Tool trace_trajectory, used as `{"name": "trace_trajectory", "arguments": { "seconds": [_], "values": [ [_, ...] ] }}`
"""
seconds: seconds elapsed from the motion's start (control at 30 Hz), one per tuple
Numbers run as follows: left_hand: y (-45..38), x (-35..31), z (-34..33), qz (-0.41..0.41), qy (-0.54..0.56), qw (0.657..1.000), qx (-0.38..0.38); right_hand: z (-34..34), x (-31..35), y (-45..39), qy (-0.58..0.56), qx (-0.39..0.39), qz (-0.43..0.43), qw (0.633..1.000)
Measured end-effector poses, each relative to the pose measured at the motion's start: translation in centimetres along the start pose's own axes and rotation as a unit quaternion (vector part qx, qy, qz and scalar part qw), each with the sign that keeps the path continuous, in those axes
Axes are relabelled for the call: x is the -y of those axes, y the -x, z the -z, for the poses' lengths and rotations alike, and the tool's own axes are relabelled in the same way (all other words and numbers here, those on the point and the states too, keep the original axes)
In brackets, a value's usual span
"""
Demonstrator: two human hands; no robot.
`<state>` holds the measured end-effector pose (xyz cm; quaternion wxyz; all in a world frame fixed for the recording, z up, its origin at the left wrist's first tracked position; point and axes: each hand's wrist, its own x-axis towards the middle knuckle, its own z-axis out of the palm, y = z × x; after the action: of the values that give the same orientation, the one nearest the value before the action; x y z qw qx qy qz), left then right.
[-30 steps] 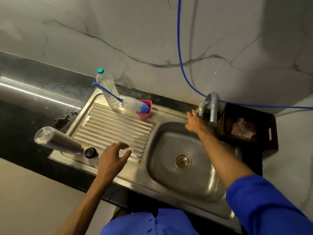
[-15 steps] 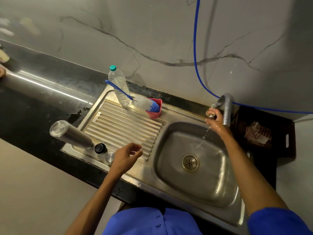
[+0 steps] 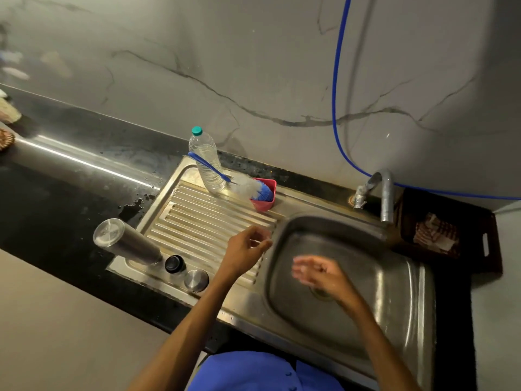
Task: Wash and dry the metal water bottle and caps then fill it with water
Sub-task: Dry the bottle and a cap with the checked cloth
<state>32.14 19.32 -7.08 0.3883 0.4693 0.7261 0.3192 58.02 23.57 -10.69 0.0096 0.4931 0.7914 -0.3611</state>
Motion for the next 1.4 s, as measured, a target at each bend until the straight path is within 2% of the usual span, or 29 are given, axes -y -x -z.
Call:
{"name": "trace_trajectory", "arguments": {
  "seconds": [0.03, 0.1, 0.2, 0.3, 0.53, 0.7, 0.8, 1.03, 1.4],
  "values": [
    [-0.3, -0.1, 0.3, 0.011, 0.027, 0.999, -0.03, -2.4, -1.4, 0.6, 0.006, 0.027, -0.063, 0.998],
    [-1.2, -0.5, 1.6, 0.038, 0.074, 0.99, -0.11, -5.1, -2.7, 2.4, 0.025, -0.028, -0.142, 0.989],
    [-3.6, -1.6, 4.4, 0.054, 0.132, 0.96, -0.24, -5.3, -2.5, 4.0, 0.029, -0.053, -0.145, 0.988],
    [-6.3, -2.8, 6.8, 0.032, 0.129, 0.949, -0.286, -4.3, -2.6, 4.1, 0.002, -0.054, -0.165, 0.985],
    [-10.1, -5.9, 7.3, -0.076, 0.074, 0.968, -0.228, -3.6, -3.4, 4.3, -0.021, -0.064, -0.176, 0.982],
    [-12.8, -9.6, 6.3, -0.14, -0.073, 0.976, -0.152, -4.0, -4.7, 5.0, -0.027, -0.061, -0.184, 0.981],
    [-14.1, -10.5, 5.7, -0.131, -0.12, 0.977, -0.119, -4.2, -5.5, 5.4, -0.032, -0.056, -0.183, 0.981],
    [-15.5, -12.1, 4.8, -0.072, -0.102, 0.985, -0.116, -5.4, -6.5, 5.9, -0.066, -0.045, -0.202, 0.976],
    [-13.6, -9.3, 5.9, -0.052, -0.139, 0.983, -0.103, -5.1, -5.9, 6.0, -0.091, -0.089, -0.229, 0.965]
  ]
}}
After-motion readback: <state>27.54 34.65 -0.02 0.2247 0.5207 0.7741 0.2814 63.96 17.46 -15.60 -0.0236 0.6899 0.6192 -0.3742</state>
